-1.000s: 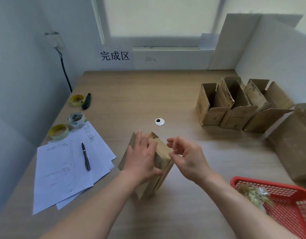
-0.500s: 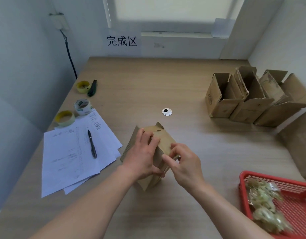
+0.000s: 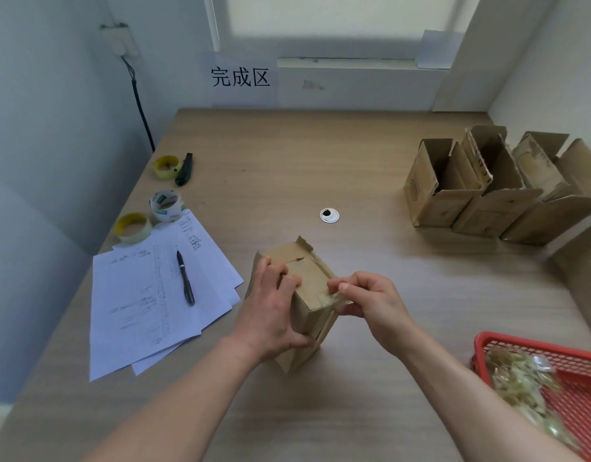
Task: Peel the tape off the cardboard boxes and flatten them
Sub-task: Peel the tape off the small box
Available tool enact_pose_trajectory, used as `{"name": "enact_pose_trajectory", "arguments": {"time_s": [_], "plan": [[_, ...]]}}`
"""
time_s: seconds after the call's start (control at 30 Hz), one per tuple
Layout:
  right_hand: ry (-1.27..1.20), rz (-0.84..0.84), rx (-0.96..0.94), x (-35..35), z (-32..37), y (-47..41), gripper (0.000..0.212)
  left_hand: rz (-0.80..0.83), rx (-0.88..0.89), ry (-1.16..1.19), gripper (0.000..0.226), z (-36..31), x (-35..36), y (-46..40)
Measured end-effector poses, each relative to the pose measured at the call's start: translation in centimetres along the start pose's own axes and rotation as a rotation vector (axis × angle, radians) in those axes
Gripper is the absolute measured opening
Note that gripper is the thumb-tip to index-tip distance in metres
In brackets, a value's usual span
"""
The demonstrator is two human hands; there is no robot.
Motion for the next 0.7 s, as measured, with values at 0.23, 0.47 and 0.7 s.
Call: {"name": "enact_pose_trajectory", "arguments": {"time_s": [0.23, 0.47, 0.7], "plan": [[-0.11, -0.025, -0.061, -0.5, 1.6, 0.4, 0.01, -0.09, 0.006, -0.085, 0.102, -0.7, -0.2, 0.9], [0.922, -0.079, -0.269, 1.2, 3.3, 1.5, 0.049, -0.254, 0.032, -0.176, 0.104, -2.3, -1.0, 1.7], [0.882, -0.113, -0.419, 1.6, 3.0, 2.2, 0.032, -0.334, 0.028, -0.2, 0.103, -1.8, -1.4, 2.6]]}}
Point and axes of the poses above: each hand's wrist, its own y-axis away from the middle knuckle, its own x-axis out of the palm, z = x × y, the point moved 10 cm from there along -y, towards the middle knuckle, and after that the axes turned 6 degrees about -z, right-handed, at the moved point
